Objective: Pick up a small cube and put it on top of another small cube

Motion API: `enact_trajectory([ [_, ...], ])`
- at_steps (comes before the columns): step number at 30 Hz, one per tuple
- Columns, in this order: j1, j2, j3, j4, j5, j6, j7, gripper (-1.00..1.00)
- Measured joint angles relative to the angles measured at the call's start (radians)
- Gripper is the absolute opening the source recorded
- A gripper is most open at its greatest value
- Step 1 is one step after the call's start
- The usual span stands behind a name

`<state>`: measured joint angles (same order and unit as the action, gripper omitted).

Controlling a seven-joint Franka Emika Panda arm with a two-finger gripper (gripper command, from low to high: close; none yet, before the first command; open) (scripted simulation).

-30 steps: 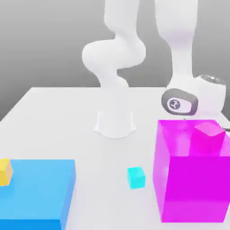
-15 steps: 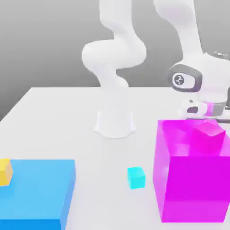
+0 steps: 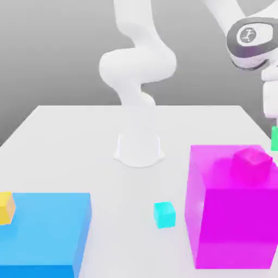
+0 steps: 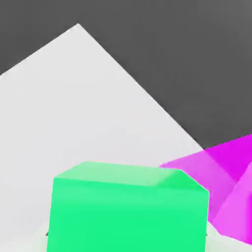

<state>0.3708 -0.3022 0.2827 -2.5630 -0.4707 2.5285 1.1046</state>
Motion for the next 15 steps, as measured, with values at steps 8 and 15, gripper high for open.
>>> enact_trajectory([
  [8, -0.191, -0.052, -0.122, -0.024, 0.064, -0.074, 0.247, -1.0],
  [15, -0.311, -0.066, -0.178, -0.091, 0.177, -0.077, 0.549, -1.0],
])
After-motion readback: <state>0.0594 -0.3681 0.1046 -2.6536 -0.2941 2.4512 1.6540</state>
